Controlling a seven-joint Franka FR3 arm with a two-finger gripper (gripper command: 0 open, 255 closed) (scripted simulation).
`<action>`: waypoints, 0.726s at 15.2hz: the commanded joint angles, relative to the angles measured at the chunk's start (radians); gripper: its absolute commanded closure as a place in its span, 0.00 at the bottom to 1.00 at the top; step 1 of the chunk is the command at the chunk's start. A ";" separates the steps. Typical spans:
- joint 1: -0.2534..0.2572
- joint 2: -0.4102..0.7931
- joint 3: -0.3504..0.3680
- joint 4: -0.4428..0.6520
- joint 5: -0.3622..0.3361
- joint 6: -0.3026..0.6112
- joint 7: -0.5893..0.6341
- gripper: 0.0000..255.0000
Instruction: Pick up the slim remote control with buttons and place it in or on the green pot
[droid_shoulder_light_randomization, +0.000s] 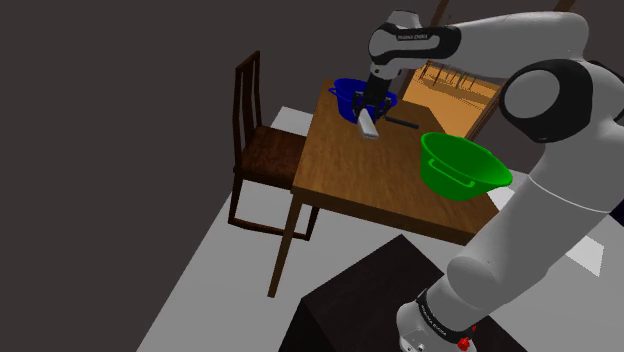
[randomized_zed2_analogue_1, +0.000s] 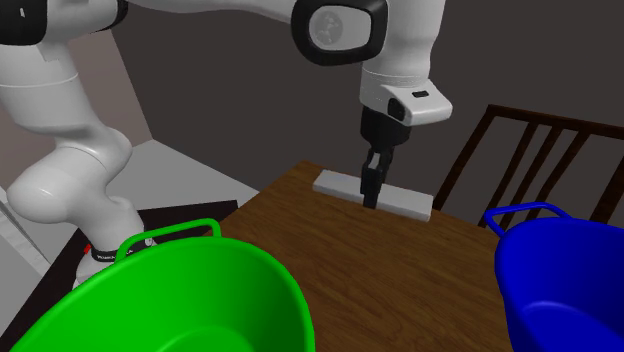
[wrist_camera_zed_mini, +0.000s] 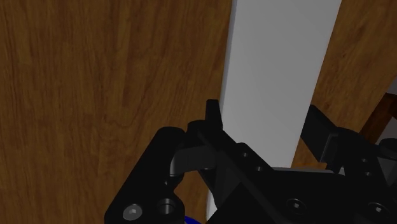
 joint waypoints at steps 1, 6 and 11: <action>-0.001 0.000 0.000 0.026 0.000 -0.026 -0.001 1.00; -0.001 -0.001 -0.001 0.092 0.000 -0.093 -0.002 1.00; -0.001 0.004 -0.001 0.166 0.001 -0.162 -0.004 1.00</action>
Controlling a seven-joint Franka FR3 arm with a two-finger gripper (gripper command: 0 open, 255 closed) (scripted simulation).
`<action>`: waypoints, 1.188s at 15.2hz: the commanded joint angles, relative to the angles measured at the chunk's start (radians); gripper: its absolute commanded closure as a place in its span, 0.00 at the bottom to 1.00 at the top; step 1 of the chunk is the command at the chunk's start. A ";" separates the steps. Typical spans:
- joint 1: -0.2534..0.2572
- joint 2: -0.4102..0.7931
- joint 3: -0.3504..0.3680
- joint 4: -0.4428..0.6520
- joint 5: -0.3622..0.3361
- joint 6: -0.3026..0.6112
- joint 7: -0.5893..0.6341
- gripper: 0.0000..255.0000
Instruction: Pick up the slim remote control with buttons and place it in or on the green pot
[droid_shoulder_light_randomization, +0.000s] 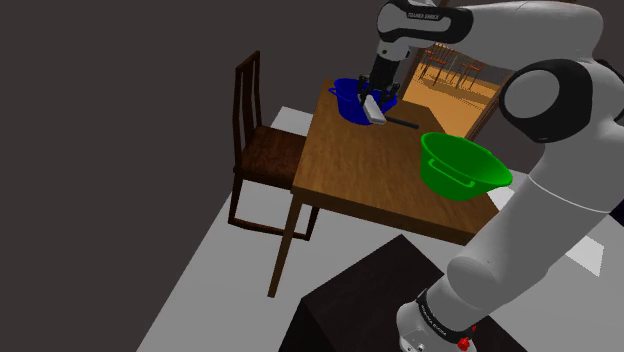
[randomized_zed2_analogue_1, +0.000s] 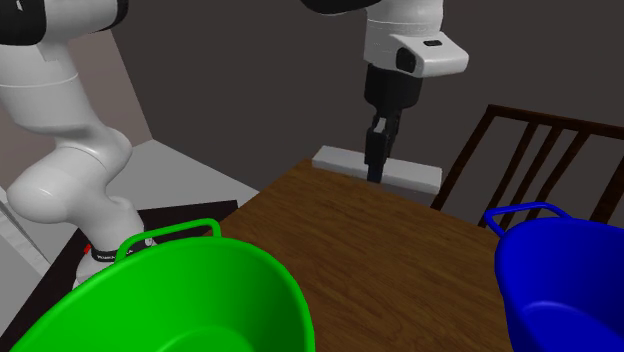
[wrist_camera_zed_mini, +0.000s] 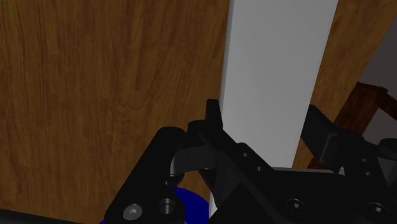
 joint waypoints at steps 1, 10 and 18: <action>0.000 0.005 0.000 0.035 0.001 -0.030 0.000 1.00; -0.045 -0.114 -0.040 -0.064 -0.013 -0.048 -0.085 1.00; -0.118 -0.272 -0.119 -0.236 -0.049 -0.026 -0.230 1.00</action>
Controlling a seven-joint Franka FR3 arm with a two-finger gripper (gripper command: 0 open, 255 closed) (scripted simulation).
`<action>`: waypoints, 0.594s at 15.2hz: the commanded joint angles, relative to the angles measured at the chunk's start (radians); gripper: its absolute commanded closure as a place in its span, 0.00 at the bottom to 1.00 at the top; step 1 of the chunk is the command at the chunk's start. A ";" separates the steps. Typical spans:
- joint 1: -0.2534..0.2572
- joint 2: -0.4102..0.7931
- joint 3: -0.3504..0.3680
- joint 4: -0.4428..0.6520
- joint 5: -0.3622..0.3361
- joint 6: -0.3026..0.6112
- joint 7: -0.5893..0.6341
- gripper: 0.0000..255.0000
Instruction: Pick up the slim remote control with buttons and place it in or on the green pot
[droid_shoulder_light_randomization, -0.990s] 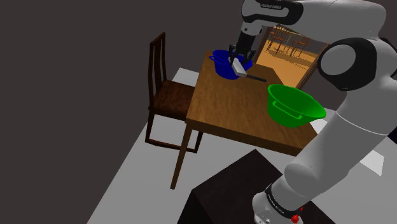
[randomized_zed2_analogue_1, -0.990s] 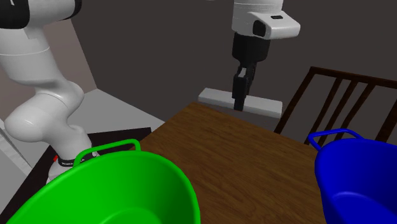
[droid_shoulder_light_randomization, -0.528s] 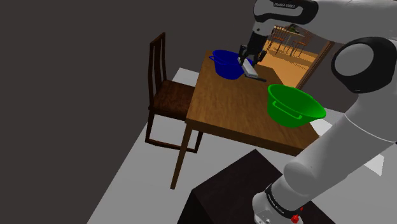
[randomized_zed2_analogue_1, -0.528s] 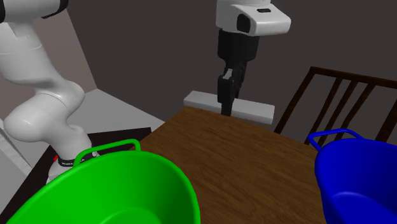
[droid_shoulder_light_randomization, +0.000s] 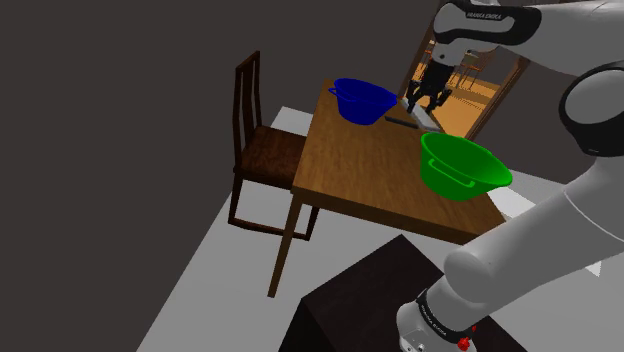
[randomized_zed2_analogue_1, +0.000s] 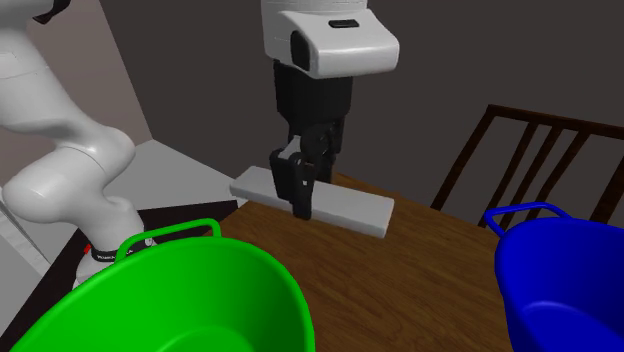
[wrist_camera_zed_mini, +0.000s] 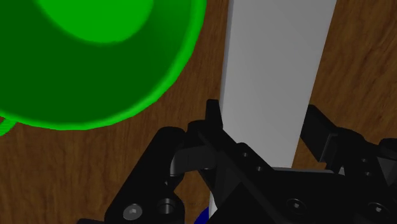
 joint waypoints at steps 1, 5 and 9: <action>-0.017 -0.036 -0.020 -0.037 -0.011 0.003 -0.035 1.00; -0.055 -0.091 -0.068 -0.087 -0.034 0.005 -0.115 1.00; -0.093 -0.131 -0.121 -0.119 -0.058 0.003 -0.199 1.00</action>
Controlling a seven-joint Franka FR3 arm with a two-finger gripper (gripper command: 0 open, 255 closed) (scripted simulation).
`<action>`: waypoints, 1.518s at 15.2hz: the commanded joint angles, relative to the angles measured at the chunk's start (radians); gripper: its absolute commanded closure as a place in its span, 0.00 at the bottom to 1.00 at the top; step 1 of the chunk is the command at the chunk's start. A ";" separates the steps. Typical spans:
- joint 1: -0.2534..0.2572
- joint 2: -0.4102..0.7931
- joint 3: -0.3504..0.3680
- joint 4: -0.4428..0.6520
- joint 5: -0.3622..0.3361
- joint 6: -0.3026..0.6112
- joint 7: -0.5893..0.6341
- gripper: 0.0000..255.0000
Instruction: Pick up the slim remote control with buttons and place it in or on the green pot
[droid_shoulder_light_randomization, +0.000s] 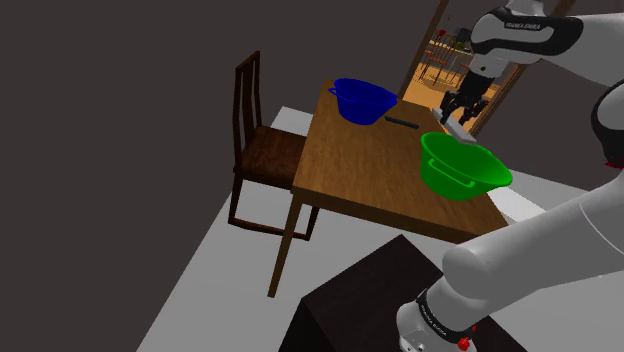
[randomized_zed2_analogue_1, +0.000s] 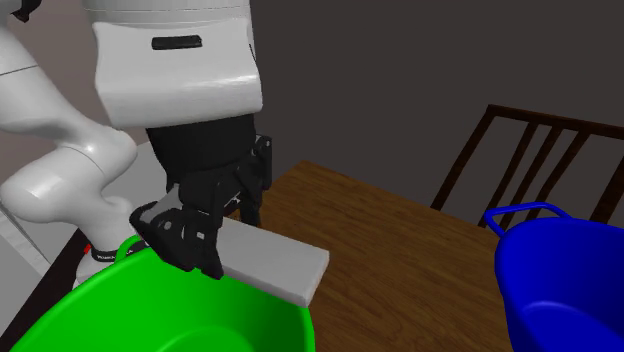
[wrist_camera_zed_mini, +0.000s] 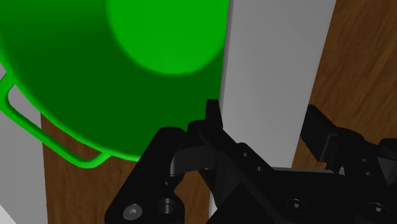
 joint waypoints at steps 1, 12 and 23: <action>-0.020 -0.015 -0.031 -0.012 -0.012 0.001 -0.049 1.00; -0.073 -0.046 -0.116 -0.107 -0.046 0.078 -0.167 1.00; -0.077 -0.042 -0.127 -0.215 -0.051 0.189 -0.164 1.00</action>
